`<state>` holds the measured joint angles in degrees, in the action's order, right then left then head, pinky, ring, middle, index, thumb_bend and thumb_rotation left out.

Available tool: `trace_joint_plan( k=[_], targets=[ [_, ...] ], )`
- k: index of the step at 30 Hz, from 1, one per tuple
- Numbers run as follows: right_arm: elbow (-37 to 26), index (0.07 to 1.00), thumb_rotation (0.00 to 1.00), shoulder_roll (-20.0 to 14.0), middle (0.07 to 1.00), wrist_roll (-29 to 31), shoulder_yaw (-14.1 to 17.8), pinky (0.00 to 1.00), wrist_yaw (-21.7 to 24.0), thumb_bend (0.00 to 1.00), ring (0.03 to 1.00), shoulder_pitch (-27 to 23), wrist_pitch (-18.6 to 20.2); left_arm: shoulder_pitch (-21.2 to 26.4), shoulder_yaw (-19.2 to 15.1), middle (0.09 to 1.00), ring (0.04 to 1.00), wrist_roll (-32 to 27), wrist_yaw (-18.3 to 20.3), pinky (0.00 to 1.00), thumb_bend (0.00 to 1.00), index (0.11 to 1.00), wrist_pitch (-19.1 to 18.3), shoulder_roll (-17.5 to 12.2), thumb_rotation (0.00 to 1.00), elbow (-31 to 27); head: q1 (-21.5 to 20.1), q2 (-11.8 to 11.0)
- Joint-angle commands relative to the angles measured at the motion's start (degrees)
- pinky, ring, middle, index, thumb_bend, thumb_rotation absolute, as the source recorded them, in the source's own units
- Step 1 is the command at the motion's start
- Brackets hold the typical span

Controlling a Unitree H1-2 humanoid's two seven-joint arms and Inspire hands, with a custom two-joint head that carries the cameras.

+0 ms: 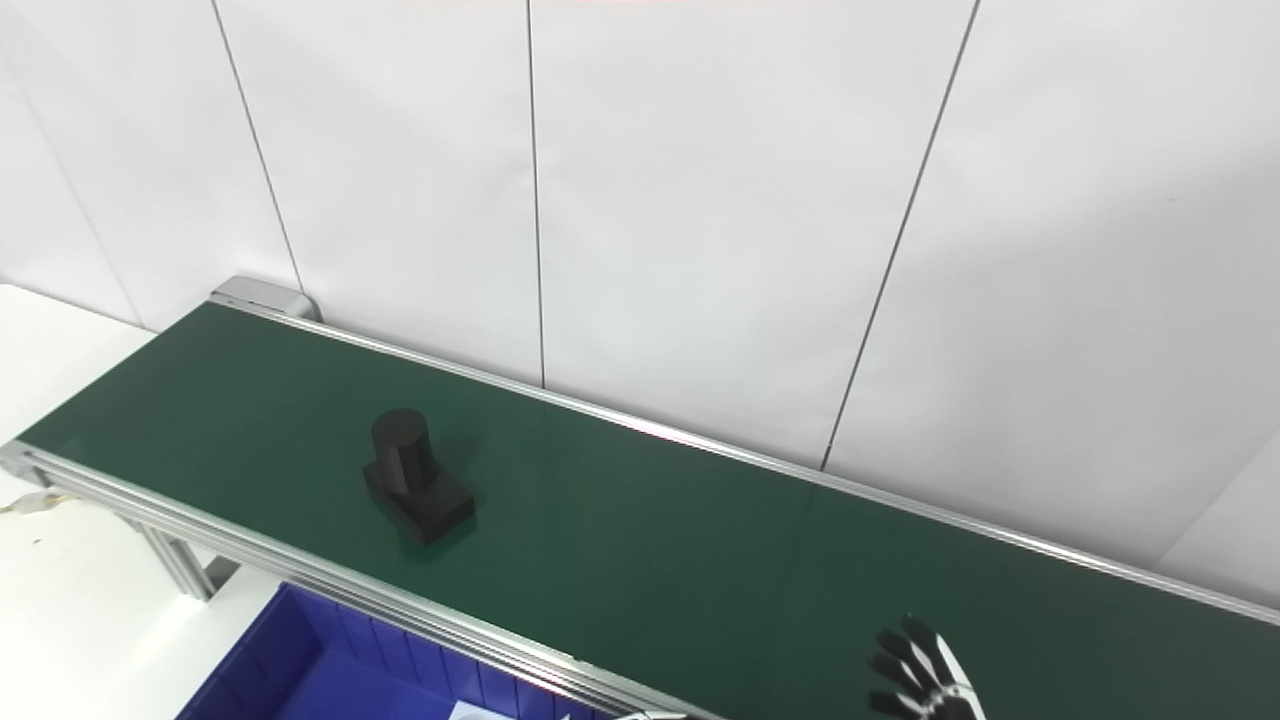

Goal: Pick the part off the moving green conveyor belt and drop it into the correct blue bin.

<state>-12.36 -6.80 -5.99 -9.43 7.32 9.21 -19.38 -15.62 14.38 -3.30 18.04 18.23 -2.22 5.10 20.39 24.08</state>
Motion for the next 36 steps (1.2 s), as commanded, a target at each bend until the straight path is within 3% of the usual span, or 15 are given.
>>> trace_joint_plan(
  k=[1,10,15,21,26,36],
  targets=[
    [-1.9,0.912,0.75,0.1,0.850,-0.4,0.0,0.69,0.3,0.65,0.828,-1.8,0.1,0.7,0.1,0.825,0.803,-1.1,0.3,0.75,1.00,0.814,2.0,-0.1,0.29,-0.5,-0.1,0.1],
    [-2.6,0.931,0.77,0.1,0.881,-5.5,-0.4,0.71,1.2,0.75,0.831,-7.3,6.0,0.5,0.1,0.830,0.811,-1.6,0.6,0.76,1.00,0.819,1.5,-0.6,0.29,-1.3,-2.1,1.1],
    [-2.0,0.929,0.71,0.3,0.886,-7.3,-0.9,0.73,1.6,0.74,0.843,-10.5,9.5,0.4,0.2,0.827,0.808,-2.0,0.6,0.76,1.00,0.816,1.5,-1.0,0.28,-1.8,-4.2,2.1],
    [0.5,0.911,0.63,0.1,0.859,-9.8,-1.3,0.68,1.4,0.68,0.811,-14.0,11.1,0.1,0.1,0.831,0.809,-2.0,0.6,0.75,1.00,0.820,1.1,-1.7,0.28,-2.9,-6.9,3.4],
    [2.0,0.900,0.57,0.5,0.864,-9.8,-1.7,0.73,1.6,0.69,0.834,-15.3,12.9,0.1,0.0,0.841,0.823,-2.7,1.0,0.76,1.00,0.828,0.4,-2.2,0.27,-3.4,-9.2,4.6],
    [7.7,0.909,0.54,1.3,0.871,-11.5,-2.9,0.77,1.3,0.70,0.854,-19.9,14.5,0.5,-0.1,0.850,0.838,-3.6,1.5,0.79,1.00,0.842,0.1,-3.4,0.26,-3.9,-13.4,7.0]
  ],
)
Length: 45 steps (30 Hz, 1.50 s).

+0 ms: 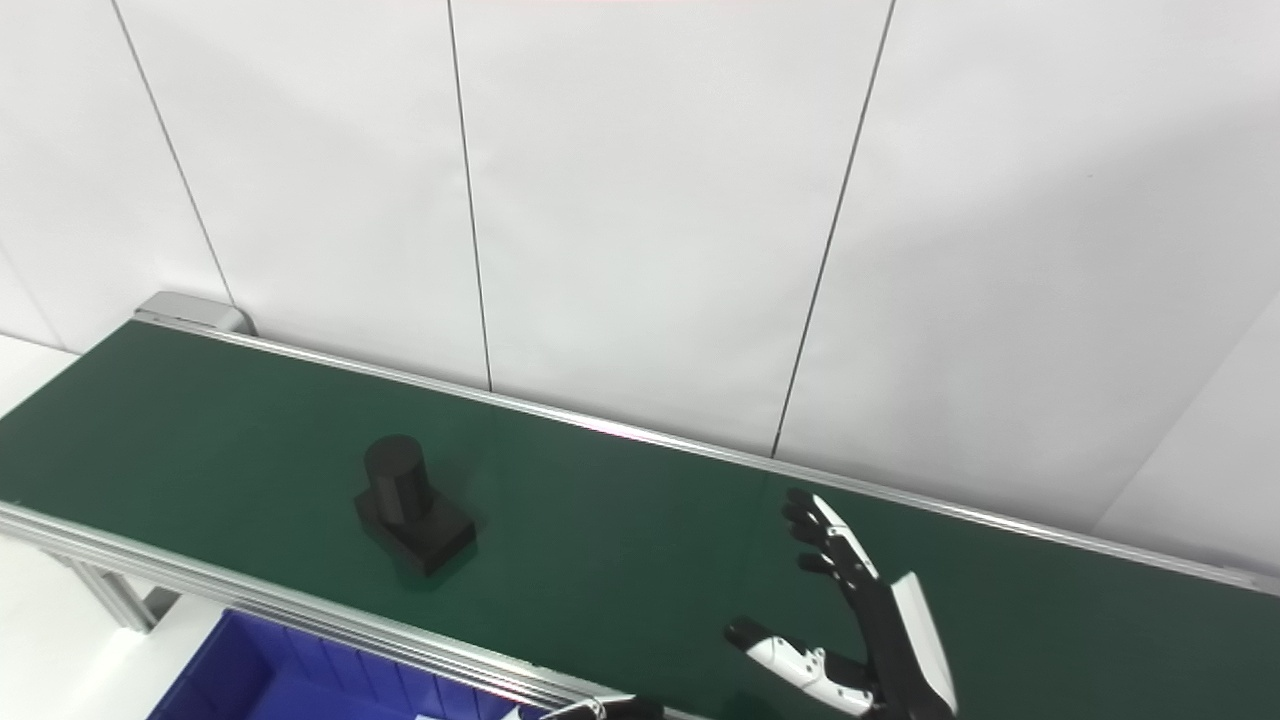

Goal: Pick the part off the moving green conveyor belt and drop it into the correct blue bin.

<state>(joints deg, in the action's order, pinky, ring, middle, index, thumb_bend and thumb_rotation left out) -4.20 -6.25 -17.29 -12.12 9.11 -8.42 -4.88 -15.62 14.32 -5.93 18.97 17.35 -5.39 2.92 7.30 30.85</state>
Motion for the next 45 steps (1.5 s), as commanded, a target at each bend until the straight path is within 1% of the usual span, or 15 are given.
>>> trace_joint_plan(
  k=[1,5,9,11,15,18,22,25,28,30,34,37,40,45],
  targets=[
    [0.2,0.909,0.54,0.8,0.870,-0.7,-0.4,0.77,-0.7,0.70,0.853,-2.9,-0.2,0.5,-0.1,0.851,0.839,-1.2,0.6,0.79,1.00,0.843,0.8,-0.3,0.26,-1.9,-1.1,0.7],
    [2.5,0.908,0.54,1.3,0.868,-2.5,-1.1,0.75,-1.3,0.70,0.844,-4.8,-0.4,0.6,-0.3,0.858,0.848,-1.8,0.9,0.80,1.00,0.853,0.4,-0.7,0.26,-2.3,-3.3,1.5],
    [5.0,0.911,0.60,1.7,0.876,-4.0,-1.8,0.72,-2.1,0.74,0.843,-6.2,-1.2,0.5,-0.5,0.857,0.849,-2.0,0.9,0.81,1.00,0.856,0.3,-1.0,0.27,-2.5,-5.2,2.0],
    [5.7,0.912,0.61,2.0,0.879,-4.0,-1.9,0.72,-2.2,0.75,0.845,-6.5,-1.2,0.4,-0.5,0.858,0.851,-2.1,0.9,0.81,1.00,0.858,0.1,-1.2,0.27,-2.8,-5.8,2.1],
    [7.5,0.916,0.59,2.8,0.887,-3.7,-2.0,0.77,-2.4,0.77,0.869,-7.4,-1.5,0.3,-0.5,0.867,0.861,-2.1,1.0,0.82,1.00,0.866,0.1,-1.3,0.29,-3.0,-6.3,2.4],
    [8.5,0.918,0.58,3.2,0.893,-3.8,-2.2,0.77,-2.4,0.79,0.873,-8.1,-1.7,0.3,-0.5,0.871,0.866,-2.5,1.1,0.83,1.00,0.868,0.2,-1.5,0.29,-3.1,-6.9,2.8],
    [9.0,0.918,0.55,3.5,0.894,-4.6,-2.8,0.78,-2.4,0.78,0.873,-9.0,-1.2,0.2,-0.6,0.876,0.870,-2.5,1.3,0.83,1.00,0.874,0.4,-1.7,0.30,-3.1,-6.9,3.1],
    [9.0,0.913,0.57,3.8,0.877,-5.5,-3.3,0.77,-2.6,0.79,0.858,-9.5,-0.7,0.1,-0.6,0.879,0.872,-2.4,1.3,0.84,1.00,0.877,0.0,-1.7,0.30,-3.4,-6.8,3.3],
    [9.2,0.910,0.56,4.0,0.869,-5.5,-3.8,0.76,-2.4,0.79,0.846,-10.1,-1.2,0.1,-0.6,0.881,0.874,-2.5,1.3,0.84,1.00,0.879,-0.1,-1.6,0.29,-3.6,-6.7,3.5],
    [9.4,0.910,0.56,4.2,0.871,-5.5,-4.1,0.75,-2.3,0.78,0.838,-10.4,-1.5,0.1,-0.5,0.883,0.876,-2.3,1.3,0.84,1.00,0.881,-0.1,-1.6,0.29,-3.6,-6.6,3.5],
    [9.4,0.903,0.54,4.7,0.888,-5.6,-4.7,0.74,-2.1,0.78,0.854,-11.0,-1.0,0.1,-0.4,0.881,0.874,-2.1,1.1,0.84,1.00,0.878,-0.2,-1.3,0.29,-3.7,-6.1,3.6],
    [9.7,0.904,0.56,5.1,0.889,-6.4,-5.4,0.76,-1.7,0.78,0.866,-11.7,-0.4,0.1,-0.3,0.880,0.872,-1.9,0.9,0.84,1.00,0.877,-0.3,-1.1,0.29,-3.8,-5.8,3.7],
    [11.2,0.902,0.56,5.5,0.875,-6.9,-6.3,0.76,-1.9,0.79,0.855,-12.5,-1.1,0.1,-0.2,0.881,0.874,-1.8,0.9,0.84,1.00,0.879,-0.3,-0.8,0.28,-3.8,-5.2,3.9],
    [13.6,0.898,0.59,5.9,0.857,-8.2,-7.9,0.76,-1.8,0.80,0.843,-14.0,-1.0,0.3,0.2,0.881,0.874,-1.3,0.8,0.84,1.00,0.876,-0.1,-0.2,0.29,-3.5,-3.5,3.9]
  ],
)
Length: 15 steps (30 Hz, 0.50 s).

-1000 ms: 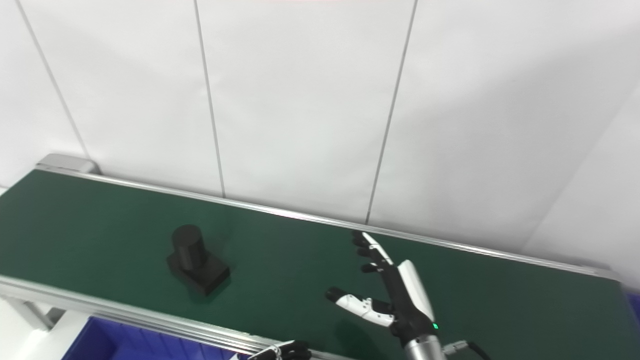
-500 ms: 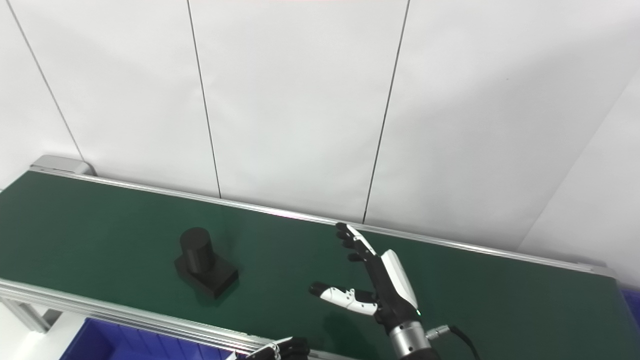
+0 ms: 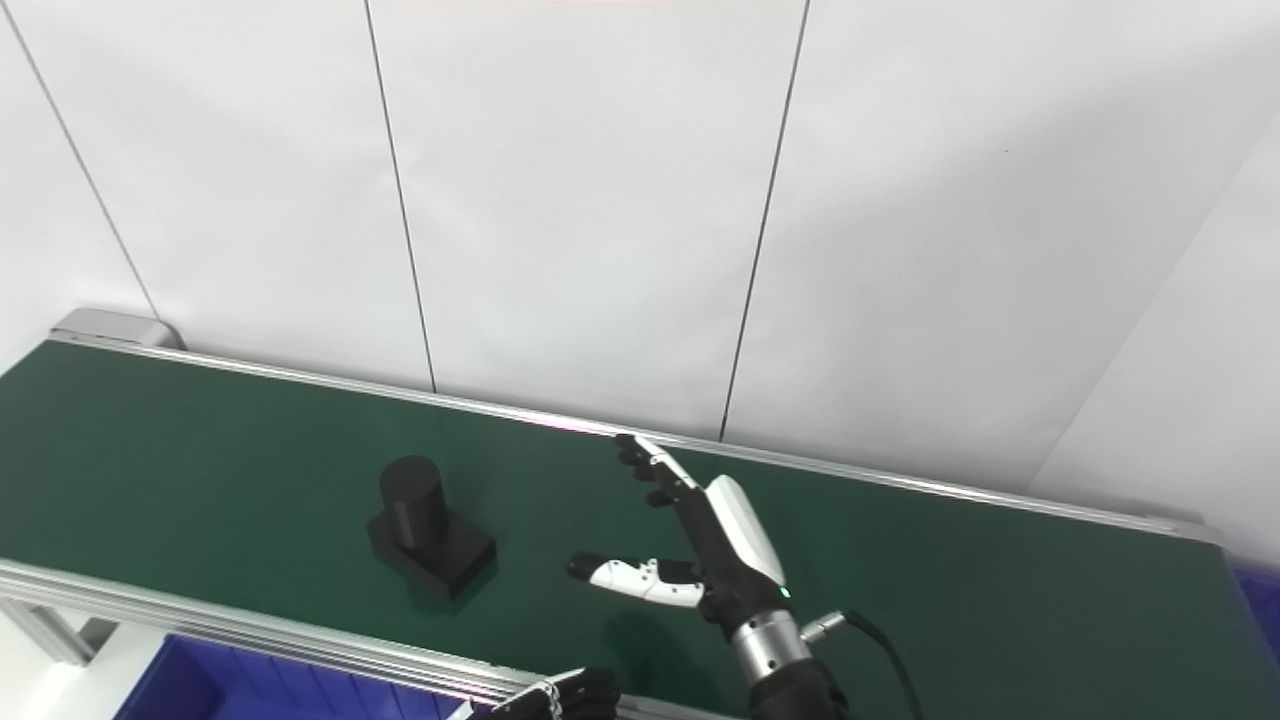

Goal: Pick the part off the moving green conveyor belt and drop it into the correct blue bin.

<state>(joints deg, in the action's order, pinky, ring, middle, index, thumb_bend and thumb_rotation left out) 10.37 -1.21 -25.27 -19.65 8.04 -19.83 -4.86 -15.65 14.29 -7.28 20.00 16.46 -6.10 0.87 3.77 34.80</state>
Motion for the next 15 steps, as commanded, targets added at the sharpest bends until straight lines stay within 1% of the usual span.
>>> trace_joint_plan(
  k=[1,6,11,15],
  targets=[
    [-0.6,0.899,0.60,1.0,0.856,-0.5,-0.6,0.76,-0.5,0.80,0.842,-2.8,-1.0,0.3,0.3,0.880,0.872,0.2,-0.3,0.84,1.00,0.874,0.7,0.7,0.29,-1.5,0.2,0.0],
    [0.6,0.908,0.61,0.9,0.865,-0.5,-2.2,0.78,1.6,0.81,0.850,-4.2,-0.5,0.3,0.7,0.875,0.869,1.0,-0.6,0.84,1.00,0.866,0.5,1.6,0.29,-1.6,2.4,0.3],
    [2.9,0.911,0.60,1.5,0.869,1.2,-2.5,0.77,3.5,0.81,0.856,-5.7,0.0,0.4,1.1,0.878,0.870,1.5,-0.9,0.84,1.00,0.867,0.4,2.2,0.27,-1.6,3.4,0.4],
    [7.6,0.909,0.57,2.7,0.871,2.4,-2.5,0.78,3.6,0.80,0.860,-7.5,-0.5,0.4,1.5,0.876,0.865,2.6,-1.3,0.83,1.00,0.869,0.0,2.7,0.27,-2.1,4.2,0.7]
  ],
)
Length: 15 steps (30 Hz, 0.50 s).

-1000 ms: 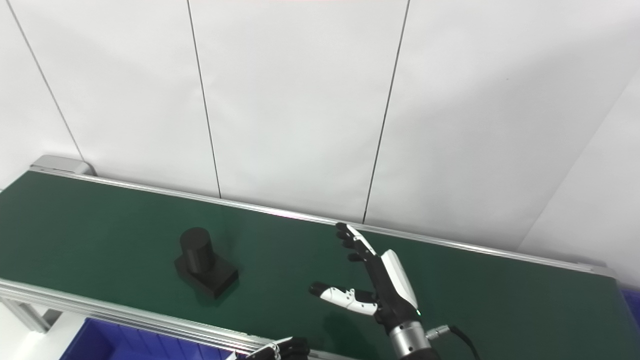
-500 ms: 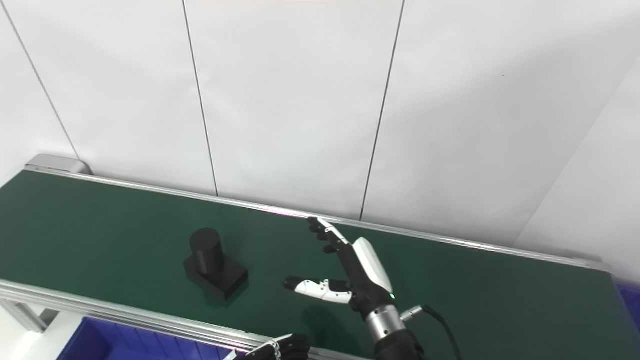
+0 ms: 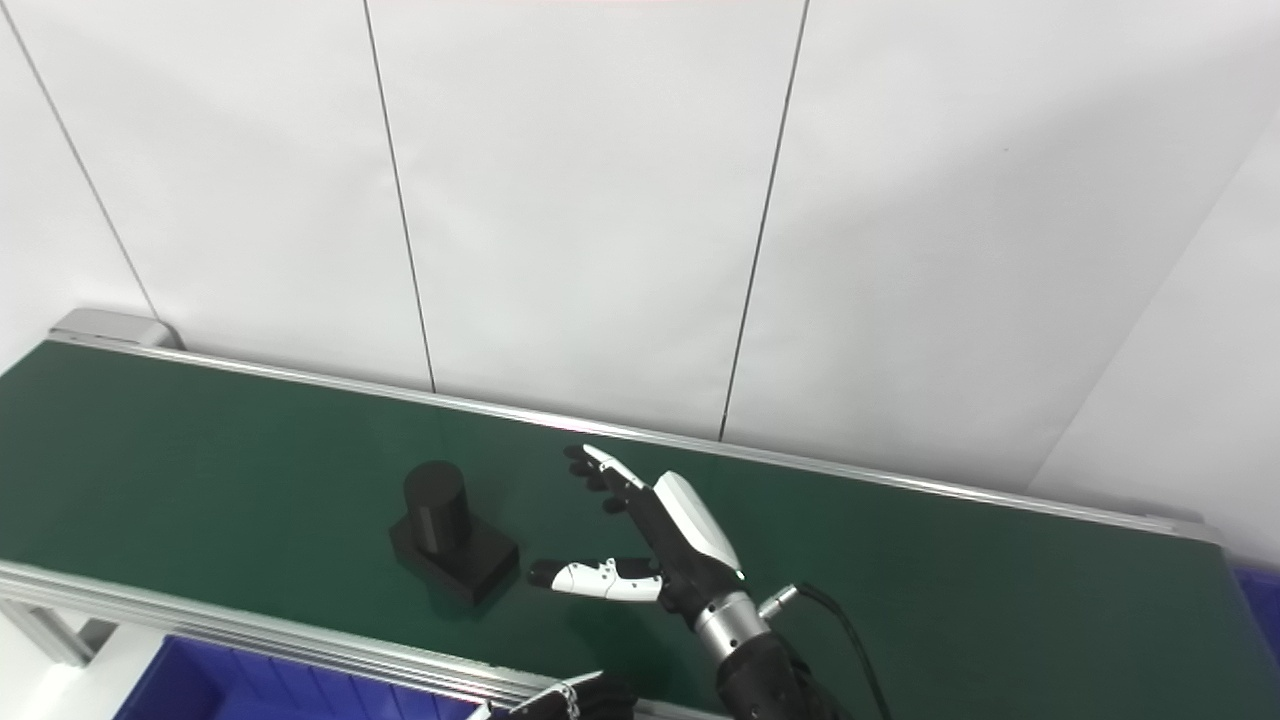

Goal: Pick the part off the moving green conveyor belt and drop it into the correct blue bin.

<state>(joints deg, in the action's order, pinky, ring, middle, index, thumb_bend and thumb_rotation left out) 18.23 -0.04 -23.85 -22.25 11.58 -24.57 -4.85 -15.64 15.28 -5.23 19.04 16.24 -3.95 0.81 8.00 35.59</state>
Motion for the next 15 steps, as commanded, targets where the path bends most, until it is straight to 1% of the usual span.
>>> trace_joint_plan(
  k=[1,3,8,11,15],
  targets=[
    [0.3,0.910,0.56,1.6,0.872,1.1,0.1,0.79,0.0,0.80,0.863,-3.0,-0.6,0.4,0.5,0.875,0.864,0.6,-0.4,0.83,1.00,0.869,0.2,0.6,0.28,-2.1,0.1,-0.1],
    [2.1,0.909,0.57,1.8,0.874,1.0,-0.1,0.79,-0.2,0.80,0.867,-3.7,-1.1,0.4,0.6,0.874,0.863,0.9,-0.6,0.83,1.00,0.867,0.0,0.8,0.28,-2.3,0.4,0.0],
    [6.6,0.905,0.53,2.3,0.872,0.7,-0.3,0.78,-0.8,0.78,0.863,-5.6,-2.3,0.4,0.9,0.876,0.865,1.2,-0.7,0.83,1.00,0.866,-0.3,1.0,0.27,-2.5,0.9,0.1],
    [8.1,0.901,0.53,2.3,0.878,0.5,-0.4,0.79,-0.7,0.78,0.867,-6.7,-1.7,0.5,1.0,0.878,0.864,1.2,-0.8,0.83,1.00,0.867,-0.3,1.0,0.28,-2.4,1.0,0.2],
    [11.7,0.895,0.52,2.7,0.877,0.1,-0.4,0.79,-1.6,0.78,0.868,-8.9,-1.6,0.6,1.3,0.878,0.864,1.4,-0.9,0.83,1.00,0.867,-0.4,1.3,0.28,-2.3,1.8,0.3]
  ],
)
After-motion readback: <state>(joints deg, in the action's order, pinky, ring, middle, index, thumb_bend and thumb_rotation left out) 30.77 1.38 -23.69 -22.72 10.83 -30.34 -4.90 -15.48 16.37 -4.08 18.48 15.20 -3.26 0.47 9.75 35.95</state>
